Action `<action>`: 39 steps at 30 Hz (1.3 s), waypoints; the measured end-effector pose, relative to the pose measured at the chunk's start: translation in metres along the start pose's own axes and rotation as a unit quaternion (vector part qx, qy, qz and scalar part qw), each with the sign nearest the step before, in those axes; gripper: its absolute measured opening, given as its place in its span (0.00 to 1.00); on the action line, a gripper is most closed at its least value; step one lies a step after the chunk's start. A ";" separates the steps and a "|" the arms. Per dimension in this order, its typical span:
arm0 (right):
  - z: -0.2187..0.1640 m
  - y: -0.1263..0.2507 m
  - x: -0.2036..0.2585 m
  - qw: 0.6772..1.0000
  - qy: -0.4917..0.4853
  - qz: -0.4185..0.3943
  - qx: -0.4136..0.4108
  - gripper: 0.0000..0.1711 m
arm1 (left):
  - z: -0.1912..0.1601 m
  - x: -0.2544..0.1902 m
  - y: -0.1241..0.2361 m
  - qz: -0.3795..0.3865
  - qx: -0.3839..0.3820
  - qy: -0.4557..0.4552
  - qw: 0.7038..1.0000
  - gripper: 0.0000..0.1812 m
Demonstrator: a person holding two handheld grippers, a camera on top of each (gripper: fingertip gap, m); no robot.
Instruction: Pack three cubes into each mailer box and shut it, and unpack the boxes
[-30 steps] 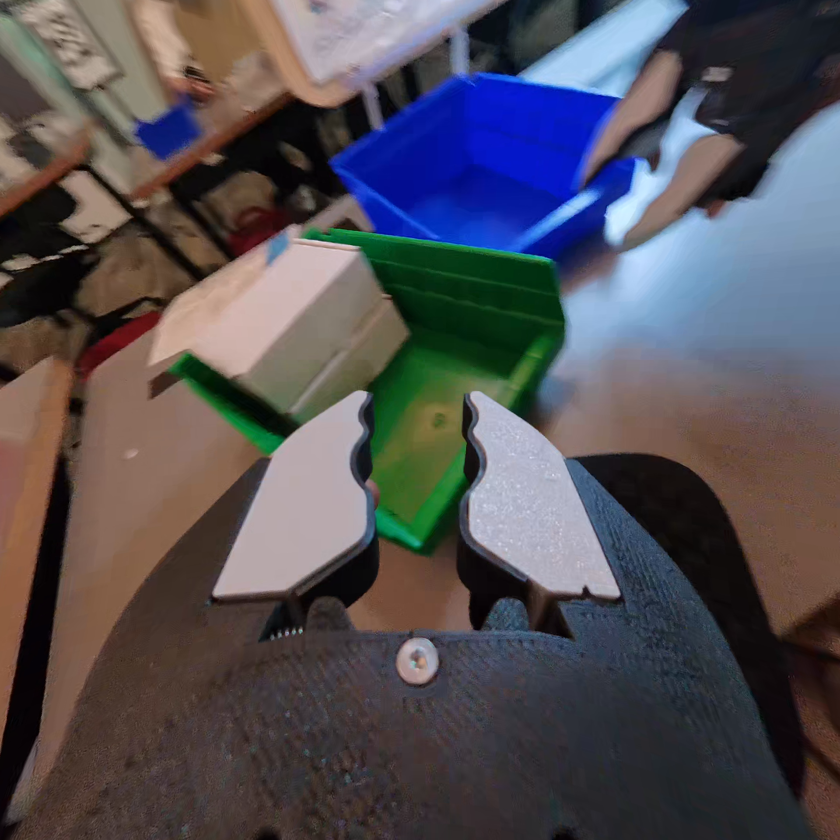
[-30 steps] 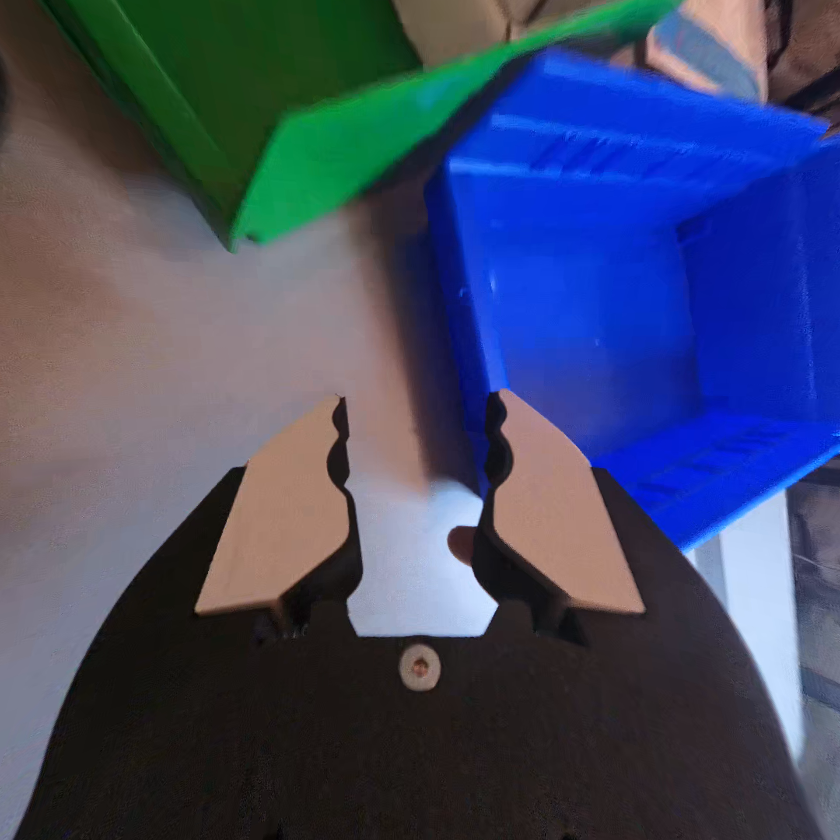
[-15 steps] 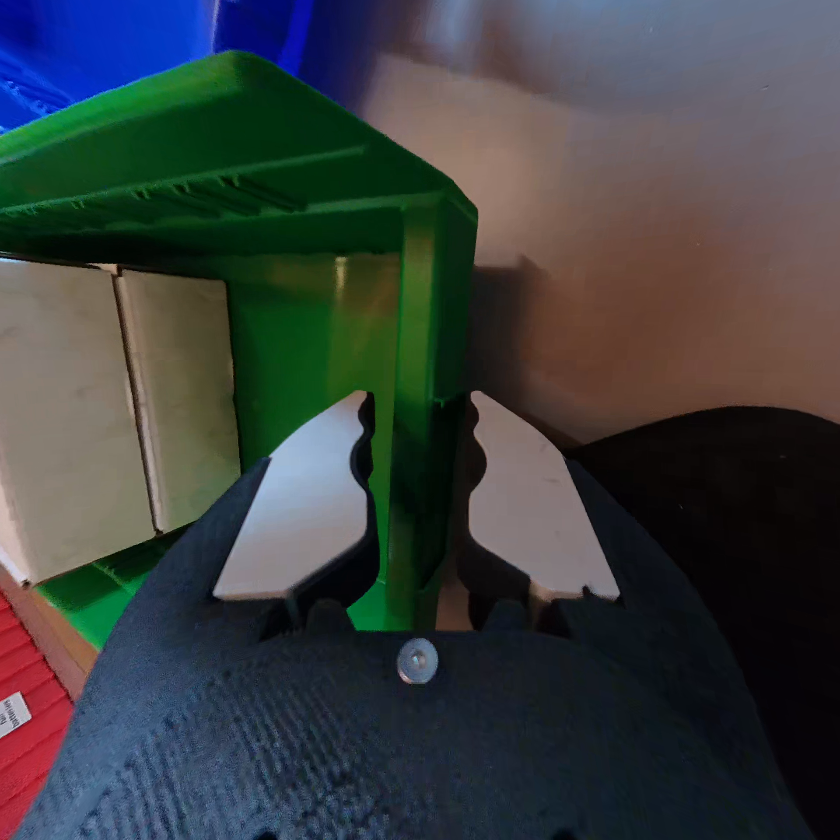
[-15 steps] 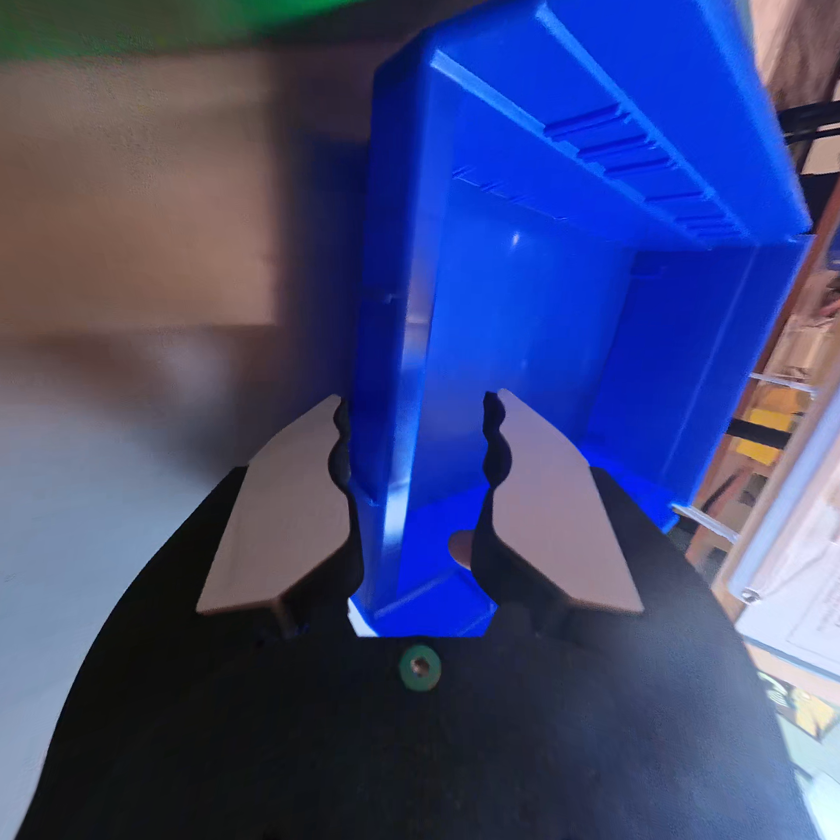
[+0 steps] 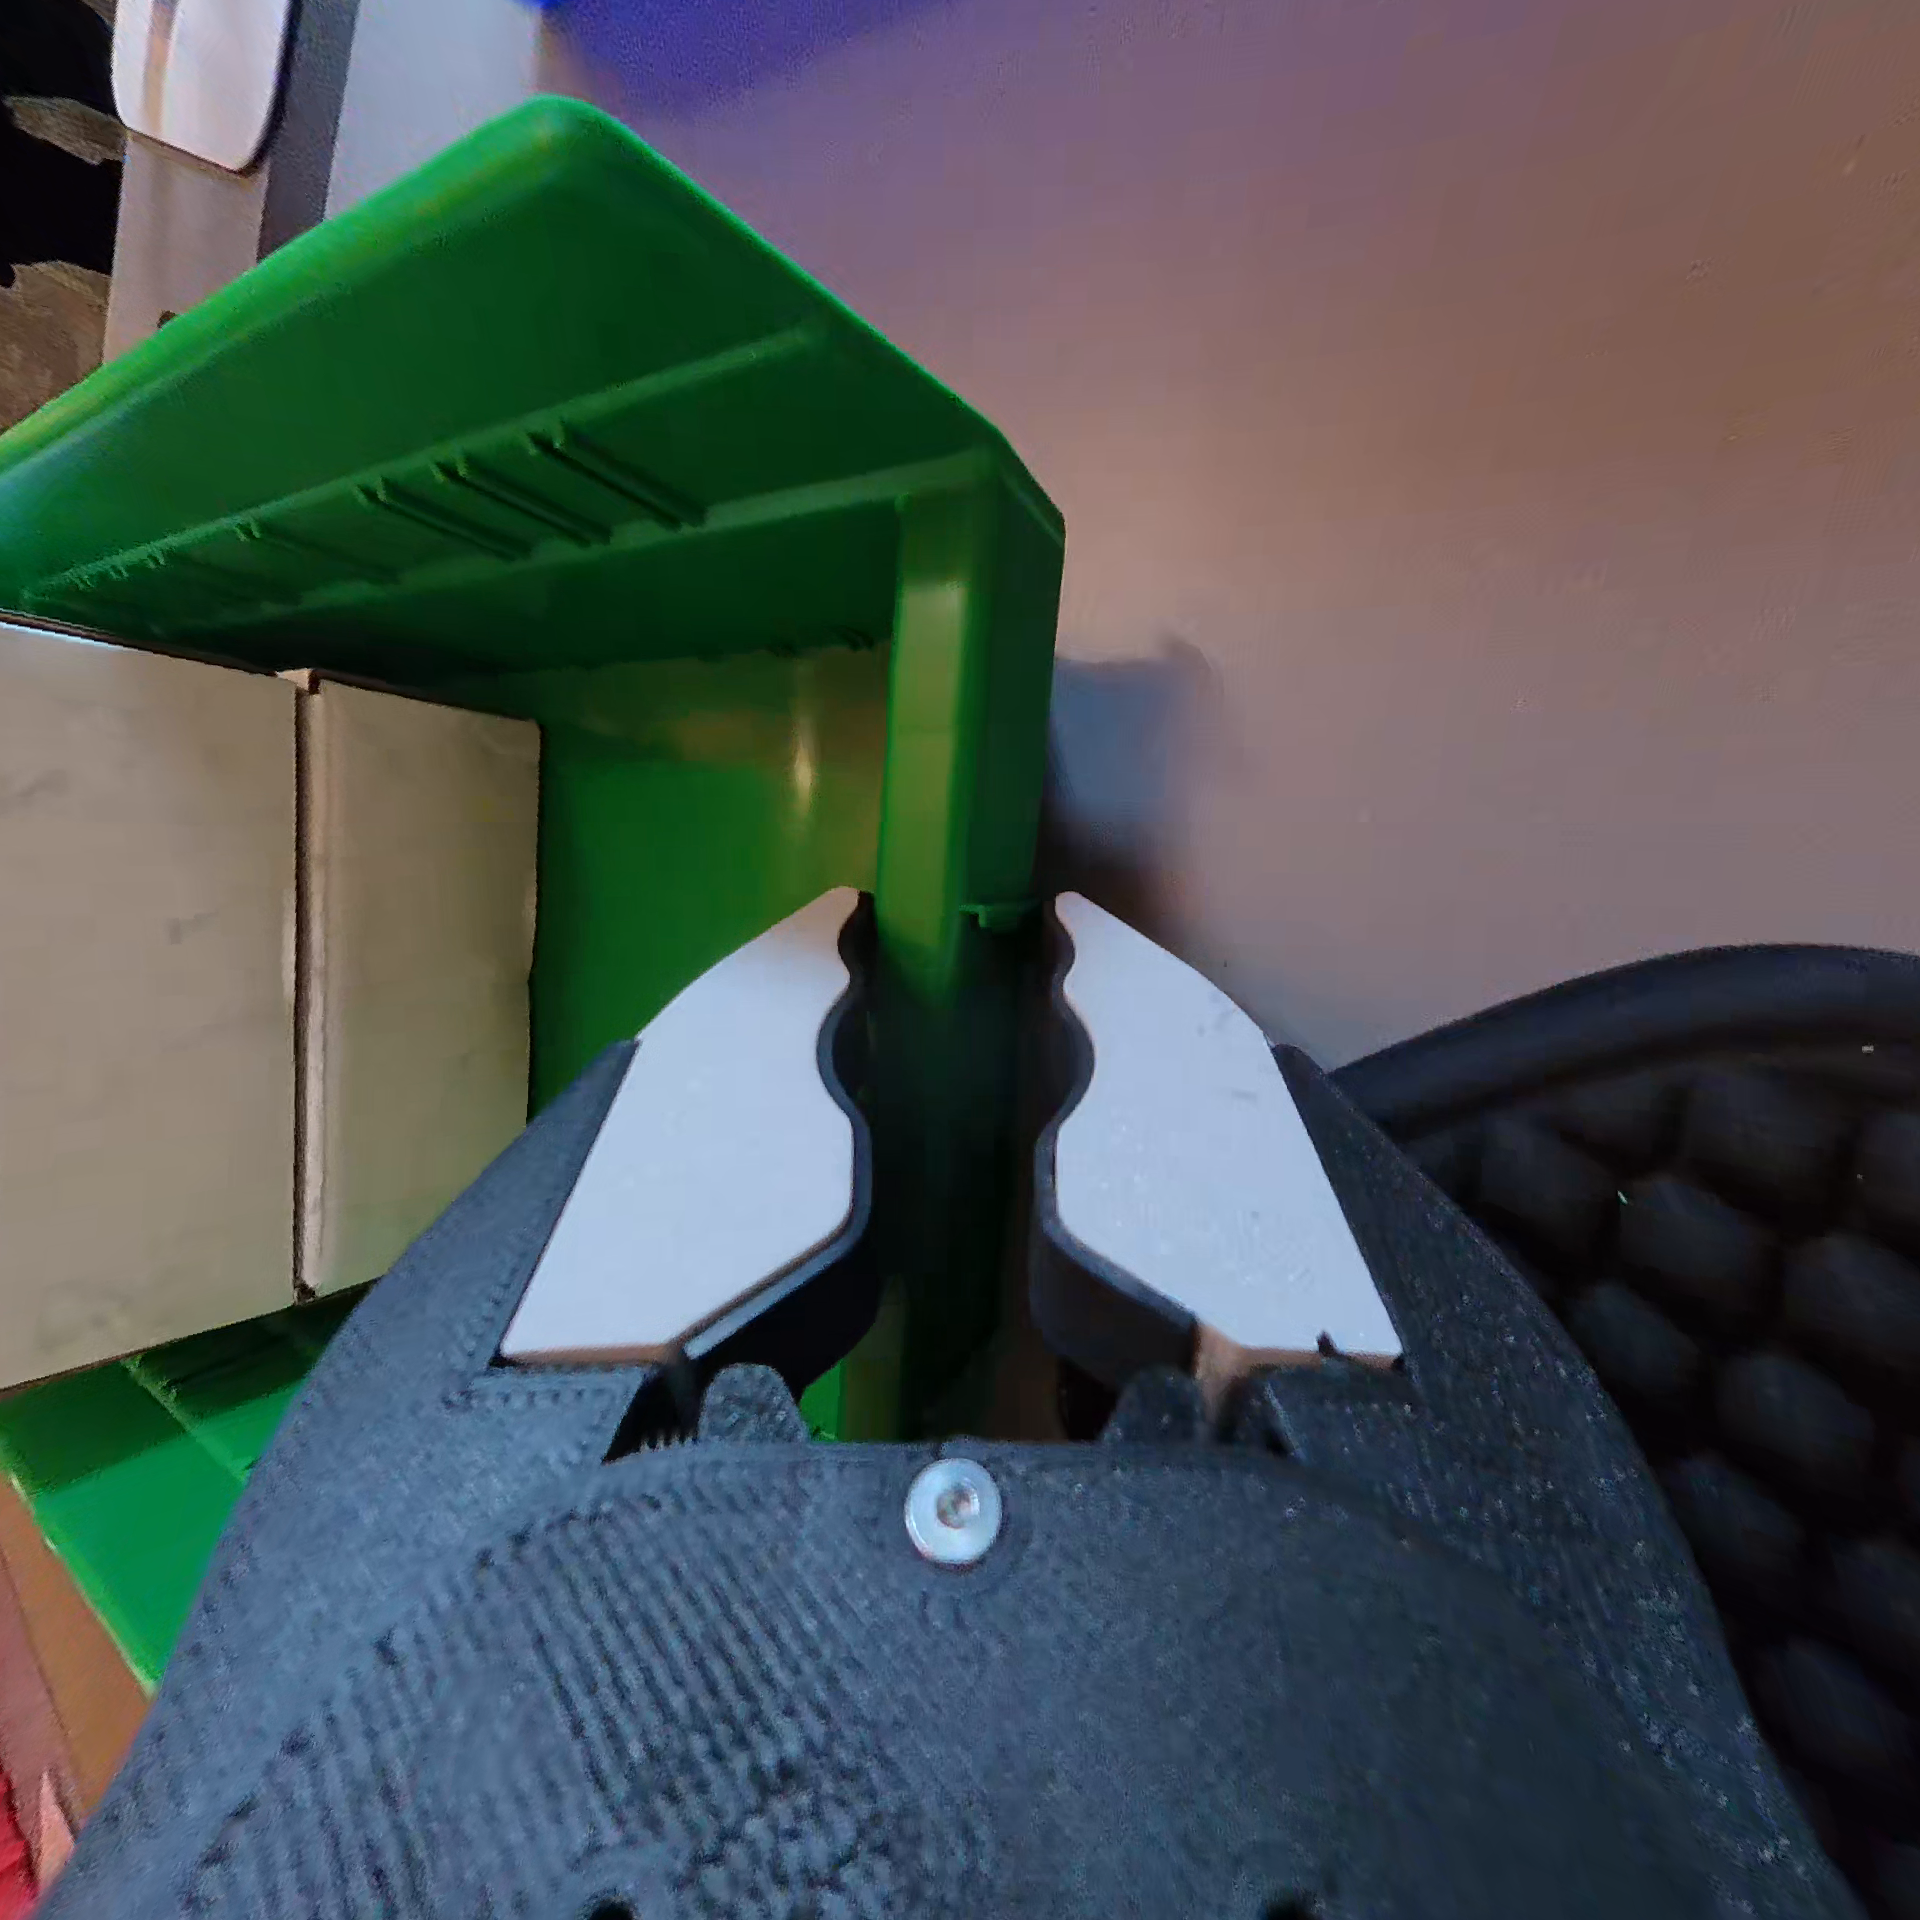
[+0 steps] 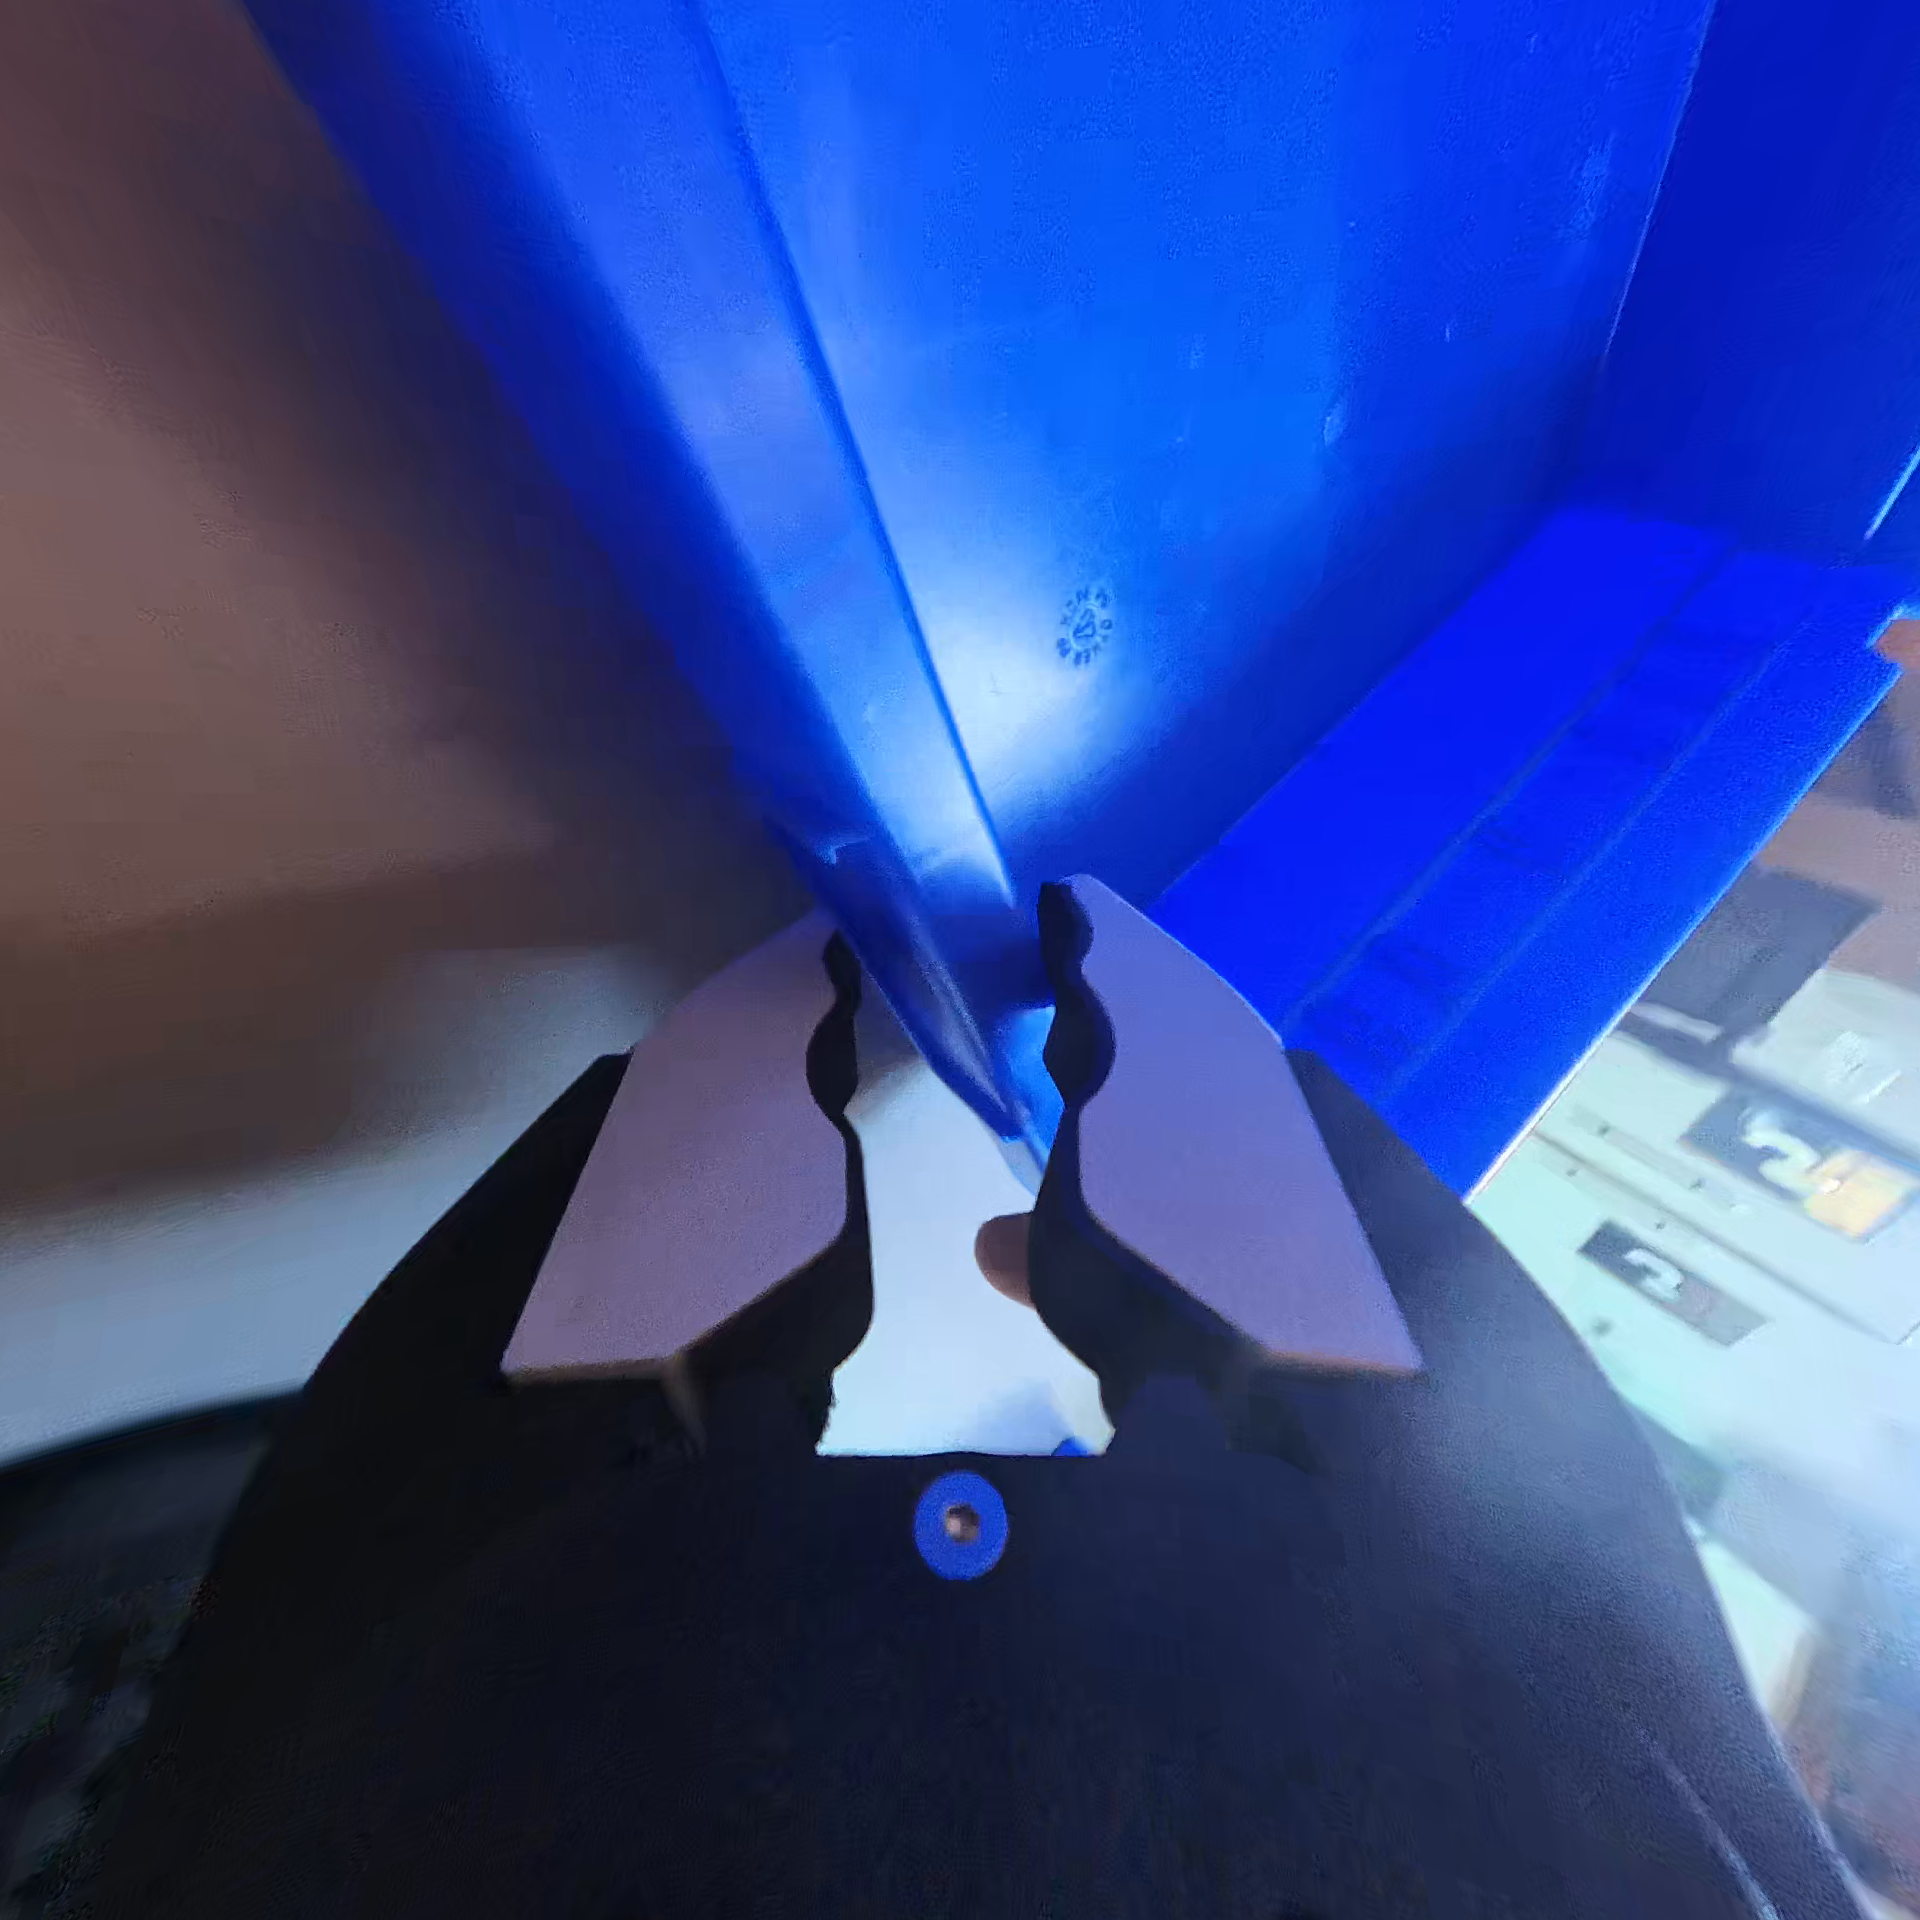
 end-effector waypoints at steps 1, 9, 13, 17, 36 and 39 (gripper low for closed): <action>-0.021 0.002 0.001 1.000 -0.019 0.000 0.008 0.20 | 0.001 0.000 -0.001 0.001 -0.004 0.003 1.000 0.16; -0.106 -0.004 -0.016 0.986 -0.142 -0.027 0.081 0.18 | 0.013 0.009 -0.013 0.003 -0.012 0.016 1.000 0.16; -0.109 -0.027 -0.044 0.978 -0.165 -0.052 0.116 0.18 | 0.012 0.019 -0.020 0.004 -0.014 0.015 1.000 0.16; -0.106 -0.052 -0.072 0.978 -0.156 -0.082 0.111 0.18 | 0.008 0.032 -0.029 0.005 -0.017 0.013 1.000 0.16; -0.065 -0.029 -0.063 0.974 -0.187 -0.089 -0.087 0.31 | -0.006 0.113 0.012 0.098 -0.067 0.107 0.987 0.25; -0.038 -0.002 -0.060 0.945 -0.253 -0.042 -0.203 0.31 | -0.025 0.161 0.030 0.166 -0.021 0.108 0.980 0.29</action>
Point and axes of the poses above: each gripper's, where its closed fingertips meet, y back along the fingers, z out of its top, x = y × z across the jaws, the point moved 2 cm from there along y, back along the fingers, and after that the axes turned 15 degrees about -y, right-handed, at the moved point
